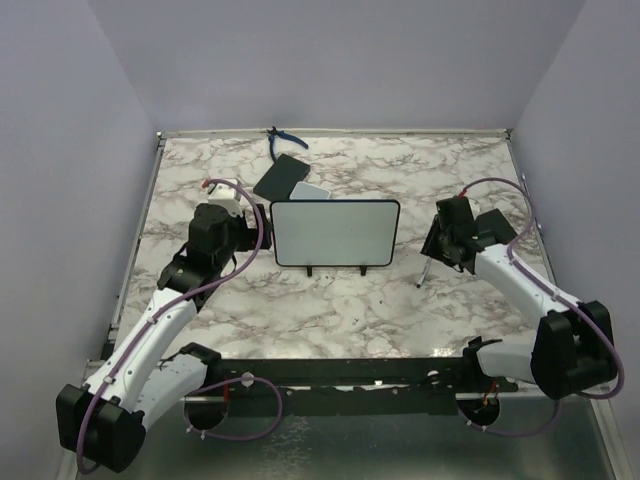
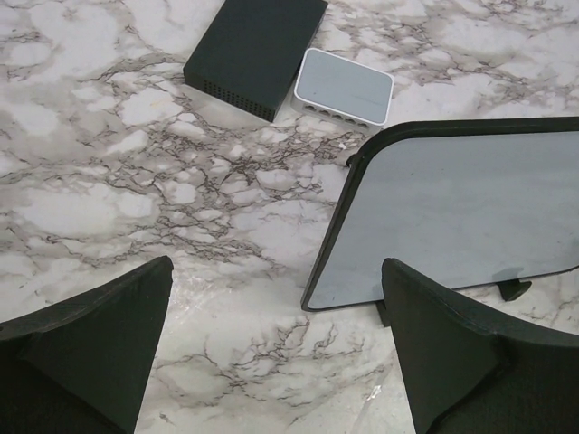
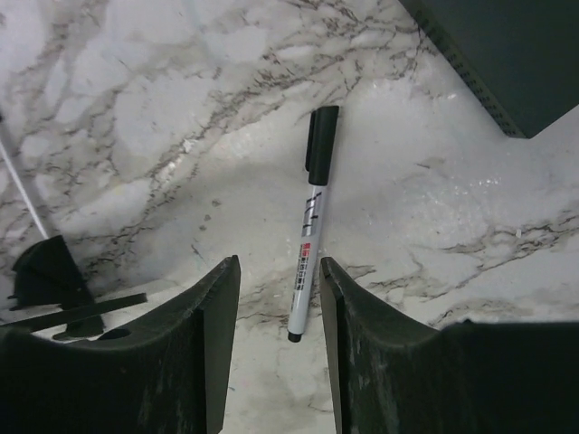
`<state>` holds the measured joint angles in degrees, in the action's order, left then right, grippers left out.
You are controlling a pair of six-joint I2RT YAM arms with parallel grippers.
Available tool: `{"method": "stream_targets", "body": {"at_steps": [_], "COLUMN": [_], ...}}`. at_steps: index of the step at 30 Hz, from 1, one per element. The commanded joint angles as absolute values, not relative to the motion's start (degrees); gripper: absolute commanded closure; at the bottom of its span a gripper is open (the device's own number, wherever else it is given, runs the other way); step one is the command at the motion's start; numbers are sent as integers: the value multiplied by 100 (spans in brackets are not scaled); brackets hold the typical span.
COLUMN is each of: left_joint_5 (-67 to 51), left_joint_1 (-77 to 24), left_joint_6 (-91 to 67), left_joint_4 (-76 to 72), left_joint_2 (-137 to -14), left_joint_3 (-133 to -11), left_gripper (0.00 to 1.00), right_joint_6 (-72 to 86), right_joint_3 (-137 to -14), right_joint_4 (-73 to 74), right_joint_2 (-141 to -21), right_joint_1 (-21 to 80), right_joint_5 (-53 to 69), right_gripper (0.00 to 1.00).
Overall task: Write a sentence on the whiteboard
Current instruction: Move the whiteboard stand to the center of the board, then pick up the whiteboard marker at the center of the board.
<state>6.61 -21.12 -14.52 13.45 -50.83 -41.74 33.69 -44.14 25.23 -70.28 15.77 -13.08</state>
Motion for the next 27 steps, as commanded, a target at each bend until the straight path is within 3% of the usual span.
{"method": "stream_targets", "body": {"at_steps": [1,18,21,27], "left_joint_5": [831,779,743,694], "left_joint_1": [-2145,-2145,-2145,-2152], "left_joint_6": [-1378,-1381,-1369,-1329], "left_joint_4": [1485,1512,1510,1514], "left_joint_2": [-4923,-4837,-4863,-4902], "left_joint_3": [-4035,-4001,-3999,-3999], "left_gripper": [1,1,1,2], "right_joint_6": [3594,3679,3720,3831], "right_joint_3": [-4622,-4500,-4455,-4269], "right_joint_4": [3054,2771,2698,2740], "right_joint_2": [-7583,-8540,-8658,-8347], "right_joint_1": [1656,1758,1757,1758], "right_joint_5": [-1404,-1247,-1196,-1400], "right_gripper": [56,61,65,84]}}
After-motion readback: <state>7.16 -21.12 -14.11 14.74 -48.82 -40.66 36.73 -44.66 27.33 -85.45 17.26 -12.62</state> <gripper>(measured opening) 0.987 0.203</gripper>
